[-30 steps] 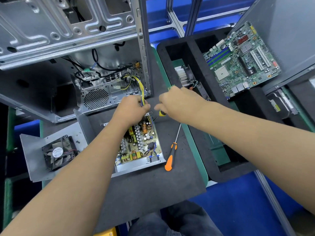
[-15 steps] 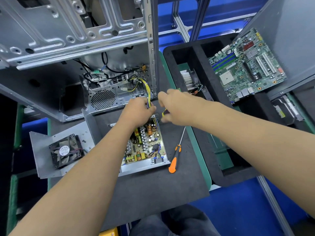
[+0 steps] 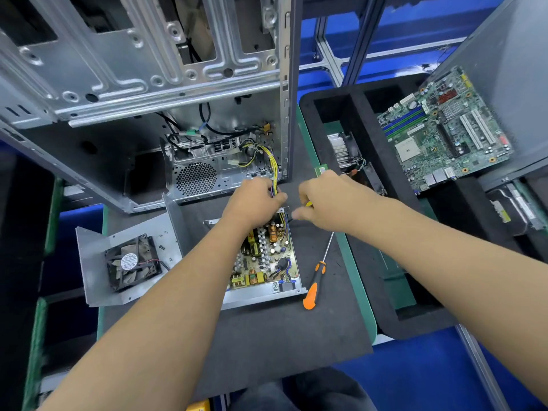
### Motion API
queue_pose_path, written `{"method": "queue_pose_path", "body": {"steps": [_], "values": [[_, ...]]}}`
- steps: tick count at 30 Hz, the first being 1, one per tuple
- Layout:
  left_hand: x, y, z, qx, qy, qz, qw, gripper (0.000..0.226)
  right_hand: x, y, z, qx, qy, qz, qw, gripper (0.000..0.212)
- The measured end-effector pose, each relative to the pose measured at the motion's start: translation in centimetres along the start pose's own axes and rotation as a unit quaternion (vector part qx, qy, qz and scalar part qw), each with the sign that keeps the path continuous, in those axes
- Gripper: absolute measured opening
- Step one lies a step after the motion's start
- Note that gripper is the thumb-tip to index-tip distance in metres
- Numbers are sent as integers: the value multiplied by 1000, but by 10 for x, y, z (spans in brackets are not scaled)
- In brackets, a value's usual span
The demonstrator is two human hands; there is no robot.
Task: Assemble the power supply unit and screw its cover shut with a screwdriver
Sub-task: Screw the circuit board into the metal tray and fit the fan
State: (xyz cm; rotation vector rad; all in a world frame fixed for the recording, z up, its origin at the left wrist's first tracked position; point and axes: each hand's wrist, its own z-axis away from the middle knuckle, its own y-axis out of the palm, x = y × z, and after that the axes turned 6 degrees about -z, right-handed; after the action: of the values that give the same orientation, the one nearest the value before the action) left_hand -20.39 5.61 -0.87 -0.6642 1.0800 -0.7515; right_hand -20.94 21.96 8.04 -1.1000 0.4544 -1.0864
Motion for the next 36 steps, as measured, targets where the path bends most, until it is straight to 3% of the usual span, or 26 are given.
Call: {"method": "queue_pose_path", "body": {"steps": [3,6,9,12,16,20,23,26,28,31,33,36], "values": [[2,1,-1,2,2,-2,1000,34,-4,-4,3,19,-45,-36,998,23],[3,2,-2,3,-2,2,1000,35,0,-6,-1,-4,-60,11,998,12],[3,2,-2,7,-4,6,1000,35,7,-6,-3,-19,-21,37,999,35],[4,2,-3,11,-7,12,1000,34,7,-8,-4,-10,8,-11,1000,32],[5,2,-4,10,-3,22,1000,41,5,-8,0,2,-60,-106,993,15],[5,3,-5,12,-1,14,1000,42,12,-4,-6,-30,-74,11,997,3],[6,3,-6,10,1,6,1000,39,17,-6,-11,-32,-67,69,995,18],[7,5,-6,10,3,12,1000,42,17,-2,-13,-59,-34,110,992,13],[8,6,-7,8,1,15,1000,42,16,3,-10,-58,-5,114,992,23],[8,7,-7,0,-1,11,1000,34,11,4,-3,-6,1,9,1000,32],[9,7,-7,0,2,11,1000,32,5,2,0,-15,-39,-16,999,26],[9,7,-8,1,1,13,1000,32,1,1,-2,-28,-60,36,997,13]]}}
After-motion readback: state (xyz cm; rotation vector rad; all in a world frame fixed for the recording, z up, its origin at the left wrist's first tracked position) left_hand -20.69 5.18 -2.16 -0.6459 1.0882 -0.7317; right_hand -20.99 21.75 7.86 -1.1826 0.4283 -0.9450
